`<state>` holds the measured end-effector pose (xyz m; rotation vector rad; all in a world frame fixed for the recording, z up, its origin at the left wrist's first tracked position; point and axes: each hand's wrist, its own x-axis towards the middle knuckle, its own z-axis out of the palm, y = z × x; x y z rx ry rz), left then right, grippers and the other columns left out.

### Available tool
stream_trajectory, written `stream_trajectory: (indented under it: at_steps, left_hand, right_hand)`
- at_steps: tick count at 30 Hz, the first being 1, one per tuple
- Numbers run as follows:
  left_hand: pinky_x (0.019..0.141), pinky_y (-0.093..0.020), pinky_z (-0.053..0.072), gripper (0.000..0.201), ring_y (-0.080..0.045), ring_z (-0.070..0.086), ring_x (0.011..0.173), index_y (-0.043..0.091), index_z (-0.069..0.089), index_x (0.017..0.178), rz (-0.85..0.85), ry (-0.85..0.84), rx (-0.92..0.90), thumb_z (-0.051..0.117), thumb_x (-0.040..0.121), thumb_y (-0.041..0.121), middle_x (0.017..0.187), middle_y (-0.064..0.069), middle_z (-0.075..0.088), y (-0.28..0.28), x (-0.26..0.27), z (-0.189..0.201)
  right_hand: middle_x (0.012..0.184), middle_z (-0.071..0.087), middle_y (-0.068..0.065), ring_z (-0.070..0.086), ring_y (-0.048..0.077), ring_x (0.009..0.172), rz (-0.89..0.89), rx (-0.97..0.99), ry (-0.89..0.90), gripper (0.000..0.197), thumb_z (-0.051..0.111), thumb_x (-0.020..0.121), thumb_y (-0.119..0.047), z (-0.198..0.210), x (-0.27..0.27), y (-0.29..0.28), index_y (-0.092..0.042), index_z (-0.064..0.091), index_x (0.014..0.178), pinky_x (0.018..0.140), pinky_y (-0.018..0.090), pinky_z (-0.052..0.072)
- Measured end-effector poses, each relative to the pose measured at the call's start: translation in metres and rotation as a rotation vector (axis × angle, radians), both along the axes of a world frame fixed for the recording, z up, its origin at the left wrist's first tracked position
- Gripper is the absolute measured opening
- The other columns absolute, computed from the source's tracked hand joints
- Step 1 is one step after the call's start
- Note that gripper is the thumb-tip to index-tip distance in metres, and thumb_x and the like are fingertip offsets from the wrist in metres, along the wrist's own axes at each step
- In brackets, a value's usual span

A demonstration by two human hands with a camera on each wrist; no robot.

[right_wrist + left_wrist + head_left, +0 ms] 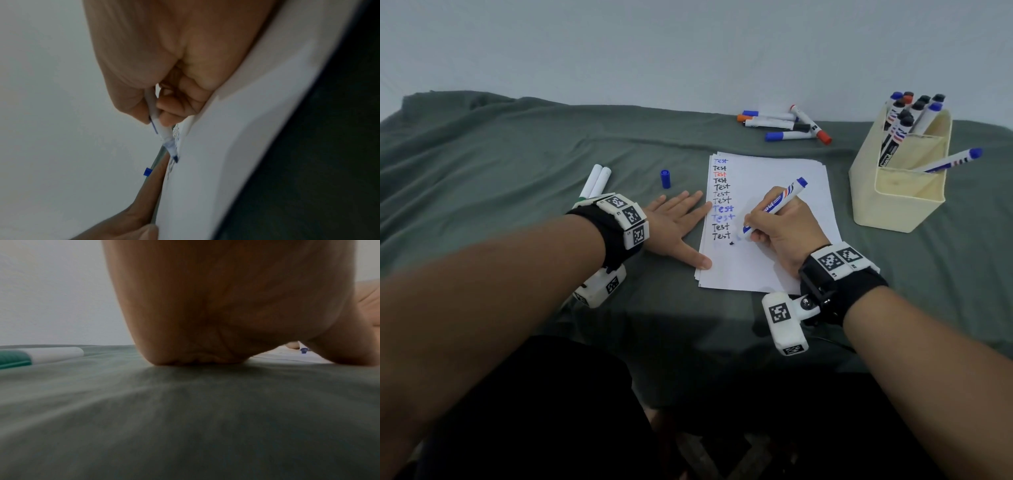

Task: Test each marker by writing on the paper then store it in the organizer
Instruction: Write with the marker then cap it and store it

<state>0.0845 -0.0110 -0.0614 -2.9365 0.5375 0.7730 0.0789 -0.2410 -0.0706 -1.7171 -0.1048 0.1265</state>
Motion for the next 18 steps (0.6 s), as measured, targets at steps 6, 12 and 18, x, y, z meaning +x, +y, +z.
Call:
stream_trajectory:
  at_steps: [6,12,18]
  left_hand:
    - [0.120,-0.045,-0.012,0.123,-0.016,-0.025,0.147,0.031,-0.022,0.152,-0.003,-0.006,0.001,0.042,0.067,0.092,0.160,0.004,-0.029,-0.0006,-0.0004,0.0003]
    - [0.120,-0.045,-0.012,0.123,-0.016,-0.024,0.147,0.032,-0.024,0.151,-0.002,-0.001,0.015,0.041,0.066,0.093,0.159,0.005,-0.030,-0.0008,0.0007,0.0001]
    - [0.120,-0.046,-0.011,0.124,-0.016,-0.024,0.147,0.031,-0.024,0.152,-0.001,0.003,0.019,0.040,0.066,0.093,0.159,0.004,-0.030,-0.0016,0.0000,0.0016]
  right_hand:
    - [0.079,0.069,0.025,0.062,0.023,0.058,0.058,0.256,0.096,0.011,0.073,0.088,0.002,-0.0019,-0.0003,-0.0003,-0.003,0.065,0.081,0.055,0.023,0.053]
    - [0.068,0.072,0.016,0.066,0.020,0.058,0.087,0.035,0.006,0.022,0.080,0.085,-0.011,-0.0019,-0.0018,0.0048,0.007,0.068,0.090,0.054,0.021,0.051]
    - [0.067,0.069,0.021,0.065,0.022,0.056,0.118,-0.002,0.002,0.020,0.081,0.083,-0.008,0.0020,-0.0040,0.0062,0.006,0.068,0.086,0.053,0.022,0.051]
